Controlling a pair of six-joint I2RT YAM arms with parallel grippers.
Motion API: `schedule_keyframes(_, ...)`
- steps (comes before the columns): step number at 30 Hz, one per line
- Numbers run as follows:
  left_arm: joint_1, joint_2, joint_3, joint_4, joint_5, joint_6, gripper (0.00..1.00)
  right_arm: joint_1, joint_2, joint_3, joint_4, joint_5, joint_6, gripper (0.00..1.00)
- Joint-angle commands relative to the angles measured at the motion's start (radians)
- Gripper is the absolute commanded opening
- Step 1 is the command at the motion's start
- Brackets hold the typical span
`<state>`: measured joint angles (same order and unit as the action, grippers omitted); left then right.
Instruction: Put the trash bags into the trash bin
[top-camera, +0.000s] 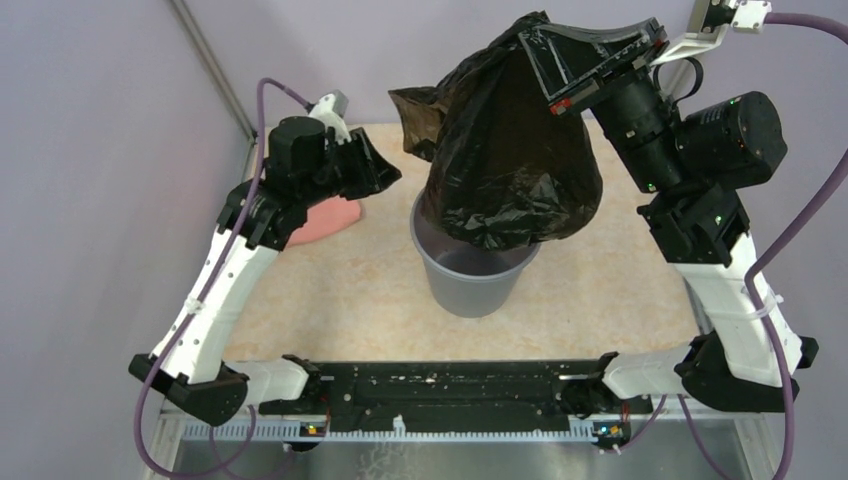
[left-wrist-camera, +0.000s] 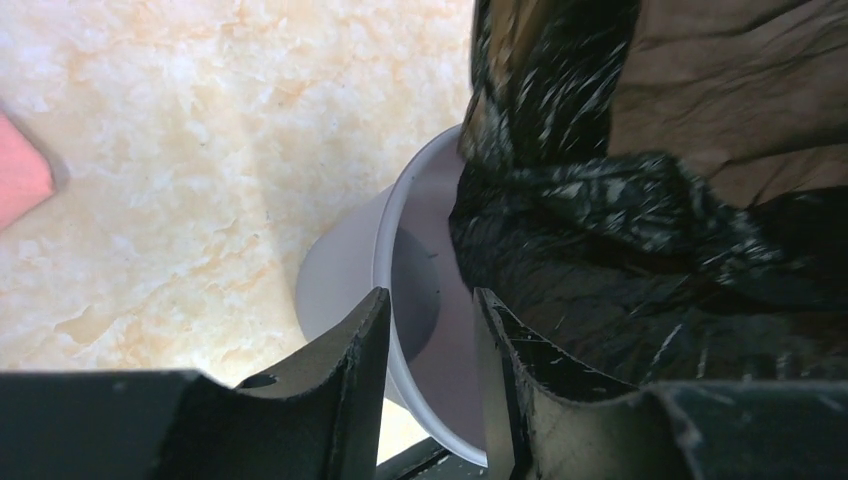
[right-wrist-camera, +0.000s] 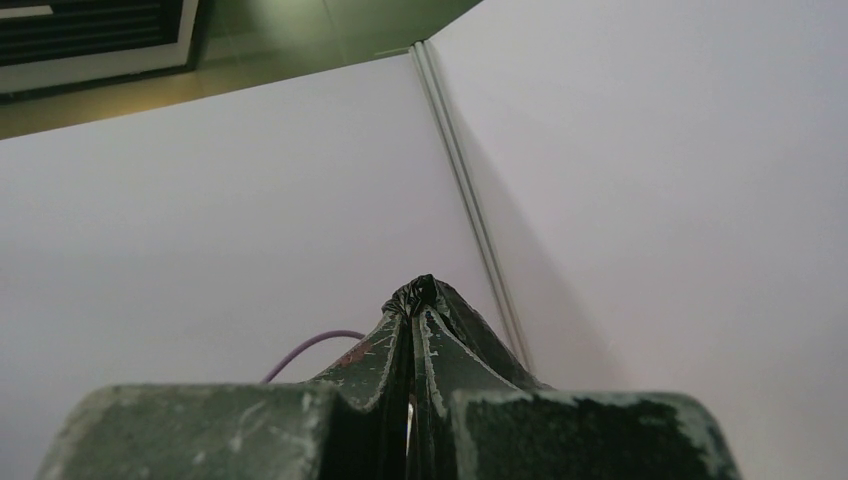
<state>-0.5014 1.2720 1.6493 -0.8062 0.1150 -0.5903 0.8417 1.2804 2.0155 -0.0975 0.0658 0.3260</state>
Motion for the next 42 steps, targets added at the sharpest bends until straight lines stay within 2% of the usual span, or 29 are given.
schedule_keyframes(1, 0.018, -0.064, -0.043, 0.136, 0.004, -0.075, 0.44, -0.004, -0.014, -0.001, 0.007, -0.045, 0.018, 0.0)
schedule_keyframes(11, 0.051, -0.083, -0.107, 0.259, 0.017, -0.198, 0.47, -0.004, -0.013, 0.003, -0.038, -0.064, 0.031, 0.0)
schedule_keyframes(19, 0.075, -0.031, -0.123, 0.278, 0.044, -0.19, 0.5, -0.004, -0.019, -0.004, -0.055, -0.092, 0.044, 0.0)
schedule_keyframes(23, 0.077, 0.007, -0.078, 0.282, 0.087, -0.175, 0.36, -0.004, -0.015, -0.005, -0.095, -0.071, 0.021, 0.0)
schedule_keyframes(26, 0.079, 0.038, -0.025, 0.248, 0.099, -0.142, 0.13, -0.004, -0.005, -0.015, -0.13, -0.034, -0.03, 0.0)
schedule_keyframes(29, 0.119, 0.097, 0.065, 0.19, 0.123, -0.095, 0.0, -0.004, 0.009, -0.004, -0.179, 0.02, -0.085, 0.0)
schedule_keyframes(31, 0.177, 0.135, 0.119, 0.167, 0.168, -0.074, 0.0, -0.005, 0.012, 0.013, -0.213, 0.045, -0.106, 0.0)
schedule_keyframes(33, 0.238, 0.179, 0.166, 0.162, 0.273, -0.07, 0.0, -0.004, 0.007, 0.025, -0.25, 0.063, -0.117, 0.0)
schedule_keyframes(37, 0.265, 0.249, 0.253, 0.128, 0.351, -0.044, 0.0, -0.004, 0.006, 0.038, -0.338, 0.022, -0.102, 0.0)
schedule_keyframes(42, 0.27, 0.263, 0.226, 0.135, 0.376, -0.034, 0.0, -0.004, 0.058, 0.106, -0.519, -0.044, -0.043, 0.14)
